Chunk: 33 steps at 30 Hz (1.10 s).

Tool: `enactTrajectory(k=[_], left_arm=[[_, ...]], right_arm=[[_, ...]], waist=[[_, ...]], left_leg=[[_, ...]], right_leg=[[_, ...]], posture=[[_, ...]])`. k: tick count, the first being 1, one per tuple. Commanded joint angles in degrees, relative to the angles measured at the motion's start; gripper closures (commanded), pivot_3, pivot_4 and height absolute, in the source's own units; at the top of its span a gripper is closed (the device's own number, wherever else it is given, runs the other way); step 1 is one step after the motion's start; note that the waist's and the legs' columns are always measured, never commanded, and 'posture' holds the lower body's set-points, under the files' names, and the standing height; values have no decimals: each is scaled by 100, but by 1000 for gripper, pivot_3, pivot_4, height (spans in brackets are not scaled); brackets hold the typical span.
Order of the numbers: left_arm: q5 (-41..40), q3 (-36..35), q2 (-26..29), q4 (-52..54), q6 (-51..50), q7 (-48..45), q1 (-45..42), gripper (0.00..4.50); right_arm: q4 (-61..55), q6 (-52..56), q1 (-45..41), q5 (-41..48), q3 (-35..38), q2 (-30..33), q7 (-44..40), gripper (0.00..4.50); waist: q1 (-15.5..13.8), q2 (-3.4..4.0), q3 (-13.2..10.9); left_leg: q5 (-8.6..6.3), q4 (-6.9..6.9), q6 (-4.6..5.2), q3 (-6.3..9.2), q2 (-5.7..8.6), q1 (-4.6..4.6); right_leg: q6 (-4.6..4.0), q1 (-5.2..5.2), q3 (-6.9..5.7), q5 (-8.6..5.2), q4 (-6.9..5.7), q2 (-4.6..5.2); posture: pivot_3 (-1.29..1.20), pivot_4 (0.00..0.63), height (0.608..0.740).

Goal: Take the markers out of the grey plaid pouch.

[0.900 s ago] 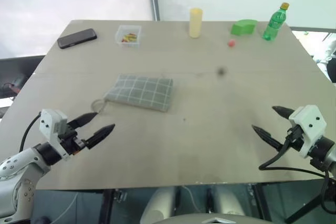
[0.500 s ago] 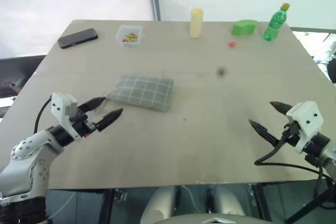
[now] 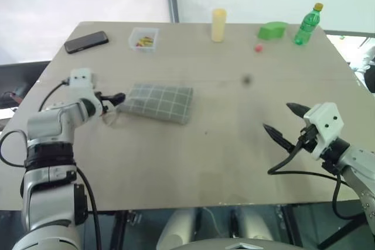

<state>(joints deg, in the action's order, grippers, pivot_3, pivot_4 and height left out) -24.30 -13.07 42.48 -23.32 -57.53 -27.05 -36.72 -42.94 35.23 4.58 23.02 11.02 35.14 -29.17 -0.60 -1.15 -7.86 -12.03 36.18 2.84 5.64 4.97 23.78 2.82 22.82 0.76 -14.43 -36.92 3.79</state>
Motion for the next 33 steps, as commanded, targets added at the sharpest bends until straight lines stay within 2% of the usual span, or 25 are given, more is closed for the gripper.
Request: enactTrajectory(k=[1,3,6,11,15,17,19,21,23,24,25,29,31,33], left_arm=[[-1040,10,344,968,-1282,-1229,332,111],[-1511,-118,523,1595,-1735,-1634,754,111],[-1914,-364,640,2401,-1875,-1898,1353,111],[-2165,-659,761,3447,-1375,-2251,2217,111],[-1072,-890,681,3607,1153,-2497,2915,111],[-600,-837,777,3300,2014,-2552,3081,111],[240,-638,876,2675,3540,-2536,3154,111],[-325,-806,785,2400,2477,-2407,2855,111],[-1729,-1131,789,2225,132,-2477,2427,111],[-2006,-1167,814,2123,-366,-2499,2282,111],[-1959,-1118,820,2090,-389,-2456,2210,111],[192,-345,846,2026,3178,-2093,2111,111],[1594,151,1003,1317,5639,-1523,2002,111],[2289,544,1131,312,7705,-1639,1806,111]], right_arm=[[-338,22,-31,42,84,-3,121,29],[-332,10,8,41,113,-7,139,29],[-321,-15,48,22,74,-28,162,29],[-227,-66,-16,8,-67,-59,123,29],[-162,-73,-135,57,-117,-115,121,29],[-145,-84,-147,49,-160,-139,113,29],[-109,-138,-147,-5,-274,-183,104,29],[-86,-174,-153,-35,-356,-238,117,29],[-89,-182,-165,-49,-394,-260,139,29],[-90,-179,-174,-54,-408,-271,150,29],[-96,-182,-174,-64,-417,-271,156,29],[-140,-194,-105,-59,-331,-267,168,29],[-171,-179,-92,-35,-281,-338,245,29],[-172,-234,-29,-81,-313,-376,276,29]], waist=[[5,2,-1],[38,2,-1],[47,3,-2],[-16,6,-4],[-28,10,-6],[-44,10,-6],[-56,13,-8],[-59,12,-8],[-73,8,-10],[-67,7,-15],[-58,4,-15],[-20,4,-15],[-35,5,-15],[-39,4,-14]], left_leg=[[0,-4,0,0,-1,1],[0,-15,0,-8,-1,1],[0,-19,0,-10,-4,1],[-27,-17,1,-11,-8,-6],[-28,-14,-1,-22,-8,-8],[-27,-16,-2,-24,-8,-5],[-28,-18,-2,-26,-8,-5],[-29,-22,0,-27,-7,-5],[-29,-21,1,-25,-6,-1],[-28,-15,3,-20,-5,2],[-17,-7,24,-12,-5,6],[-15,-9,20,-14,-5,-3],[-26,-18,0,-20,-7,-6],[-28,-27,-1,-25,-7,-7]], right_leg=[[0,2,1,0,3,1],[-1,11,12,-1,3,5],[-2,14,15,-1,4,8],[-6,10,14,-2,2,11],[-24,7,20,-12,5,16],[-27,9,22,-13,8,17],[-27,9,22,-13,11,19],[-27,9,22,-13,15,18],[-26,9,18,-13,14,18],[-15,9,12,-7,12,16],[-2,10,3,-2,11,10],[-3,5,8,0,9,11],[-5,8,15,0,9,13],[-6,12,20,1,11,16]], posture=[[0,150,740],[0,150,740],[0,150,740],[0,150,740],[0,150,740],[0,150,740],[0,150,740],[0,150,740],[0,150,740],[0,150,740],[0,150,740],[0,150,740],[0,150,740],[0,150,740]])
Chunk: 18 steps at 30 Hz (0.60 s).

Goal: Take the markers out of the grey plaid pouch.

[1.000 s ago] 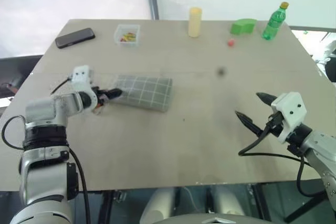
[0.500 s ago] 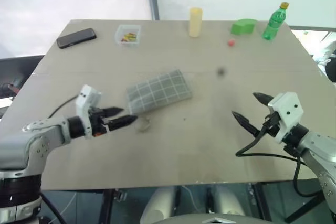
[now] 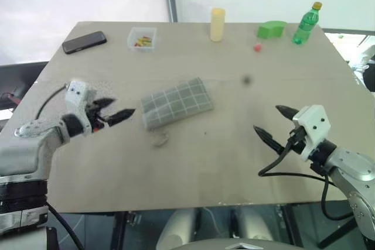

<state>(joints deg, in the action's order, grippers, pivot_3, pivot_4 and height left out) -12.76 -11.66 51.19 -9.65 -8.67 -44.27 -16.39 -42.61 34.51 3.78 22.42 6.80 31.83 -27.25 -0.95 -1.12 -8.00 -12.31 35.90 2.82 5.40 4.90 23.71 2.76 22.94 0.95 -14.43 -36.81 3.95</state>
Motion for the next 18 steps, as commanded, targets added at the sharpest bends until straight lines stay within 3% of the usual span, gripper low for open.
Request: enactTrajectory(k=[1,6,9,13,18], left_arm=[[1319,510,251,-1545,3703,116,-368,111],[2578,1219,376,-3318,6954,602,-997,111],[3397,1481,416,-4012,8133,1186,-1301,111],[4897,1751,449,-4440,8659,2587,-1656,111],[6847,2560,633,-4422,8444,4841,-2052,111]], right_arm=[[-203,-191,87,-44,92,-54,87,29],[-196,-318,263,-143,109,-118,136,29],[-220,-379,367,-179,143,-128,141,29],[-207,-470,453,-231,128,-122,151,29],[-231,-515,468,-279,117,-98,158,29]], waist=[[-7,2,0],[-14,-1,2],[0,-2,2],[8,-2,2],[-4,-4,4]], left_leg=[[0,-4,0,-3,0,0],[-5,-12,10,-16,12,9],[4,-11,38,-18,15,10],[5,-10,42,-19,15,4],[6,18,43,-19,15,-2]], right_leg=[[-1,2,2,0,1,2],[2,11,12,1,8,11],[3,13,11,1,5,12],[5,12,10,2,-3,8],[22,-1,-17,8,-21,0]], posture=[[0,150,740],[0,150,740],[0,150,740],[0,150,740],[0,150,740]])
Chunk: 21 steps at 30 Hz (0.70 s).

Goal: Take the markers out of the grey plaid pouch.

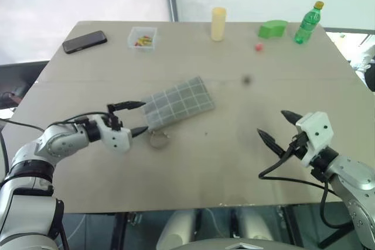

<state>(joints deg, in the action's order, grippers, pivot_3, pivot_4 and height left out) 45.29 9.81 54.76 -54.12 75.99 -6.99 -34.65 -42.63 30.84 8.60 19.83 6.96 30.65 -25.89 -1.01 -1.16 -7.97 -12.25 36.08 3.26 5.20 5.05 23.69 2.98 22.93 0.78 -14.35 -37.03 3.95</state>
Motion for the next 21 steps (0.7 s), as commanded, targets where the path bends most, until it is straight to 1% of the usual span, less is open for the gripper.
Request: enactTrajectory(k=[1,3,7,11,16,21], left_arm=[[1350,596,375,-4,-113,1592,-266,111],[1716,844,550,-104,-231,2217,-297,111],[2584,1624,832,-277,-614,3774,-487,111],[3167,2296,776,-316,-997,4980,-760,111],[3303,2860,341,-534,-1076,5489,-1185,111],[3158,3169,-230,-1033,-1171,5410,-1742,111]], right_arm=[[-252,-135,-3,-13,127,22,21,29],[-286,-118,21,-4,175,36,8,29],[-293,-124,55,-14,202,42,-4,29],[-246,-137,-1,-57,120,14,18,29],[-280,-87,-58,-59,70,-4,38,29],[-346,-71,-40,-38,135,6,37,29]], waist=[[4,0,0],[18,-5,3],[27,-7,4],[19,-8,5],[-20,-15,9],[-91,-22,14]], left_leg=[[0,5,0,-3,1,-5],[0,13,1,-5,1,-12],[0,17,1,-10,-3,-20],[0,17,0,-10,-5,-24],[1,25,2,-11,-1,-26],[5,35,7,-11,8,-24]], right_leg=[[5,-9,0,3,0,-1],[11,-18,1,5,-1,-2],[19,-21,5,9,-7,-11],[20,-22,5,9,-13,-15],[21,-25,0,8,-25,-27],[22,-28,-1,8,-32,-23]], posture=[[0,150,740],[0,150,740],[0,150,740],[0,150,740],[0,150,740],[0,150,740]])
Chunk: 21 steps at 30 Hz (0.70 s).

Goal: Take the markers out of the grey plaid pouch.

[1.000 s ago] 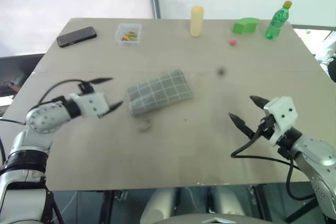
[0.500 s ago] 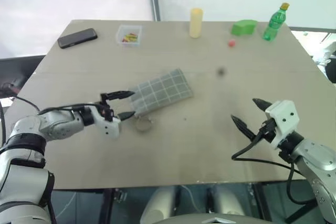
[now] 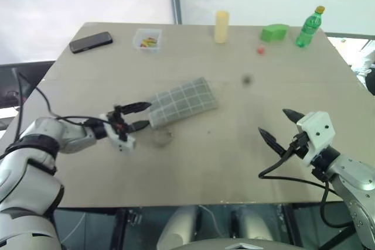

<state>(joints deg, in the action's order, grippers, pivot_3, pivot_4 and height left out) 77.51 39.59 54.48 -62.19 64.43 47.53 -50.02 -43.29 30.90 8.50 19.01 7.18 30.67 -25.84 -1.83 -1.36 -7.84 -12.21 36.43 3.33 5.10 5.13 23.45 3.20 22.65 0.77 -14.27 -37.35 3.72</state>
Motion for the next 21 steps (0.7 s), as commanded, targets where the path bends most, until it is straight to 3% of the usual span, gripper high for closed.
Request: enactTrajectory(k=[1,8,21], left_arm=[[-103,233,-265,-293,-8,-37,-269,111],[-551,263,-472,-537,182,-355,-488,111],[-932,316,-397,-570,157,-793,-486,111]], right_arm=[[-309,-89,-28,51,108,-7,32,29],[-787,-547,62,408,-169,44,-543,29],[-449,-864,-553,895,-426,478,-1572,29]], waist=[[-10,-2,1],[-4,-2,1],[23,-9,3]], left_leg=[[0,1,0,-1,0,0],[0,1,1,-1,-2,7],[0,11,1,1,-1,8]], right_leg=[[0,1,1,0,-1,0],[0,7,3,0,-1,0],[1,5,1,1,-4,0]], posture=[[0,150,740],[0,150,740],[0,150,740]])
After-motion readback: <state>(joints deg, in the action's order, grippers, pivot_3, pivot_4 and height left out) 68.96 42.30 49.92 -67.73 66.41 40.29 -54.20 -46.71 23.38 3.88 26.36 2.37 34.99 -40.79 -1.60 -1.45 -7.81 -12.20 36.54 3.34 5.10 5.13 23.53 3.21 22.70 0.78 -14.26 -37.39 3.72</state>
